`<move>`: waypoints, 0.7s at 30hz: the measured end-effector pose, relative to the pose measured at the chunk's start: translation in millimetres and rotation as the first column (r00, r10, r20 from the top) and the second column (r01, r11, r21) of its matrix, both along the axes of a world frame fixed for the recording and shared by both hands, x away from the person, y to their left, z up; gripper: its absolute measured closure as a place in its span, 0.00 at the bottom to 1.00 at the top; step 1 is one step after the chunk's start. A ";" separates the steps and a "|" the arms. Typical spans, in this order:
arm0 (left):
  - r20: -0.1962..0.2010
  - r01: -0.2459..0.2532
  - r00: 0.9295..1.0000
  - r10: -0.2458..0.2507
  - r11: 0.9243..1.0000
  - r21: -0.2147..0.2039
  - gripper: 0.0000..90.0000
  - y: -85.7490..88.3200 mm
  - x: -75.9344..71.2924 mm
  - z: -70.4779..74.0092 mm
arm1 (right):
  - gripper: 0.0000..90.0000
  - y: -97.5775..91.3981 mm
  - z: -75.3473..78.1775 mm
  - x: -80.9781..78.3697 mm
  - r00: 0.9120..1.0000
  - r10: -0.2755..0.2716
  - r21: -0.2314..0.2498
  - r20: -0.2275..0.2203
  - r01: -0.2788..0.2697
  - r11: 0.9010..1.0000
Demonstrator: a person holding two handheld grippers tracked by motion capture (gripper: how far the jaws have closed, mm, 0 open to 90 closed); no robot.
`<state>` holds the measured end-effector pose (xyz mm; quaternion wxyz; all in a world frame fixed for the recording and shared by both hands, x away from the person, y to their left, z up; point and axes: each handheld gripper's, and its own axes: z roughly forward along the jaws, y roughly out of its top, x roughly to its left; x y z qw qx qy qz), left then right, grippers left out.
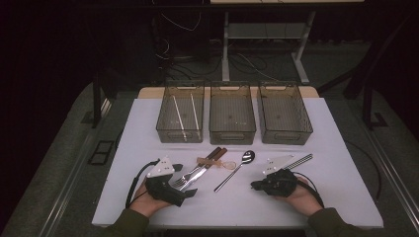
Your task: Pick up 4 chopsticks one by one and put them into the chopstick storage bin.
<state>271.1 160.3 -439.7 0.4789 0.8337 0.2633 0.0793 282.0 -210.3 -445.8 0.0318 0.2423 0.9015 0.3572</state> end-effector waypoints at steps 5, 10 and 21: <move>0.002 0.002 1.000 -0.002 1.000 0.001 0.00 0.1 -0.1 0.2 | 1.00 2.8 -1.3 6.8 1.000 -0.013 0.001 0.005 0.013 1.000; 0.002 0.002 1.000 -0.002 1.000 0.000 0.00 0.0 -0.1 0.2 | 1.00 5.6 0.1 13.4 0.999 -0.028 0.010 0.017 0.027 1.000; 0.003 0.002 1.000 -0.002 1.000 0.000 0.00 0.3 -0.1 0.6 | 1.00 11.6 -0.6 28.5 0.998 -0.056 0.026 0.033 0.055 0.998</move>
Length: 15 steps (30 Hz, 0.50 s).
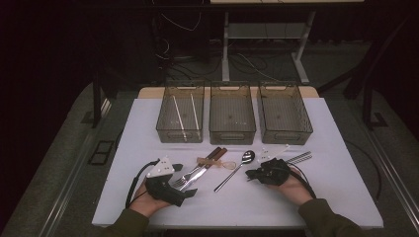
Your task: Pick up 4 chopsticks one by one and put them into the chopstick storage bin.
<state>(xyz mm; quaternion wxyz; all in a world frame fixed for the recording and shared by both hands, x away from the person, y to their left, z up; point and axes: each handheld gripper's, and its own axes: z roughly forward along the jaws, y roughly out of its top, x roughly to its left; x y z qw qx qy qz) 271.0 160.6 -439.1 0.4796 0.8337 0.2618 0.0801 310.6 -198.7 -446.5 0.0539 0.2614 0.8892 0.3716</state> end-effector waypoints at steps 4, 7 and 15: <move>0.000 0.002 1.000 -0.002 1.000 0.001 0.00 0.1 0.1 0.0 | 1.00 -0.2 1.4 1.9 1.000 -0.004 0.000 0.005 0.004 1.000; 0.000 0.002 1.000 -0.002 1.000 -0.001 0.00 0.0 -0.1 0.1 | 1.00 -5.5 6.4 3.0 1.000 -0.023 0.008 0.013 0.023 1.000; -0.001 0.002 1.000 -0.002 1.000 0.000 0.00 -0.1 0.1 -0.3 | 1.00 -66.2 22.2 23.3 0.973 -0.228 -0.040 0.032 0.229 0.973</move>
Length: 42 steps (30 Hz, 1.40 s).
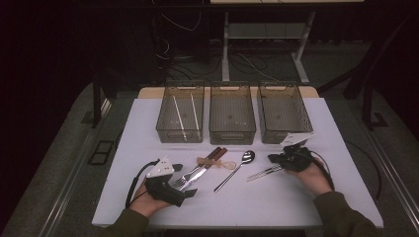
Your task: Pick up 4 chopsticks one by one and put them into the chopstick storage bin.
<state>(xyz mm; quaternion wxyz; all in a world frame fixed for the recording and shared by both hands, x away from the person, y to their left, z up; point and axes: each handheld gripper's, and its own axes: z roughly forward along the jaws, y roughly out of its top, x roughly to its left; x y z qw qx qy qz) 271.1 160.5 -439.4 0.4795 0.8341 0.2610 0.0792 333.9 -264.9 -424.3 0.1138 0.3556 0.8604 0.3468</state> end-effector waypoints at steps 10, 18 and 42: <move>-0.005 0.001 1.000 -0.001 1.000 0.005 0.00 -0.1 0.4 -0.4 | 1.00 -76.9 -5.1 20.3 0.971 -0.240 -0.034 -0.008 0.240 0.970; -0.007 0.001 1.000 -0.001 1.000 0.003 0.00 -0.5 0.7 -1.1 | 1.00 -94.6 -12.9 27.7 0.954 -0.297 -0.061 -0.035 0.295 0.954; -0.013 0.003 1.000 -0.003 1.000 0.007 0.00 -0.8 0.7 -1.6 | 1.00 -99.2 -18.6 31.3 0.952 -0.300 -0.083 -0.066 0.294 0.952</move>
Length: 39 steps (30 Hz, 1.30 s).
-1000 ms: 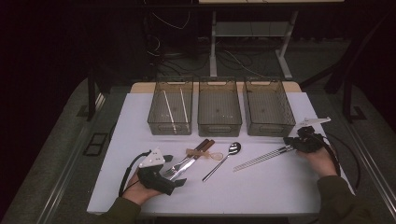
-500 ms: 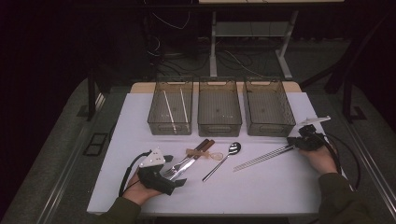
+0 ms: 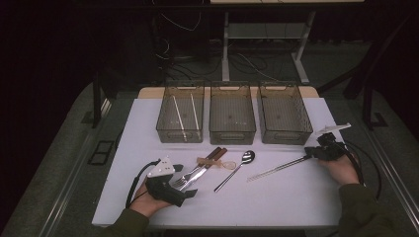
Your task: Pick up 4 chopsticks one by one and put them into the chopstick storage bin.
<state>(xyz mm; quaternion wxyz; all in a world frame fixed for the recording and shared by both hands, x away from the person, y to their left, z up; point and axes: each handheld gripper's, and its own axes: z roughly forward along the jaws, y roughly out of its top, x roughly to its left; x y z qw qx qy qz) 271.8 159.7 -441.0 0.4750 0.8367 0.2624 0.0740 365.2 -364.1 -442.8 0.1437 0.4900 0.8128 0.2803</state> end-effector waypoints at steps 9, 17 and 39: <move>0.001 0.000 1.000 0.000 1.000 -0.003 0.00 0.0 -0.2 0.2 | 1.00 -1.3 1.5 -5.8 1.000 0.007 -0.011 -0.016 -0.007 1.000; 0.004 0.003 1.000 -0.003 1.000 0.000 0.00 0.2 -0.5 0.6 | 1.00 -3.8 2.9 -13.4 0.999 0.016 -0.021 -0.030 -0.017 1.000; 0.002 0.006 1.000 -0.006 1.000 0.000 0.00 -0.7 -0.8 0.5 | 1.00 -11.5 5.9 -47.2 0.996 0.067 -0.035 -0.063 -0.070 0.997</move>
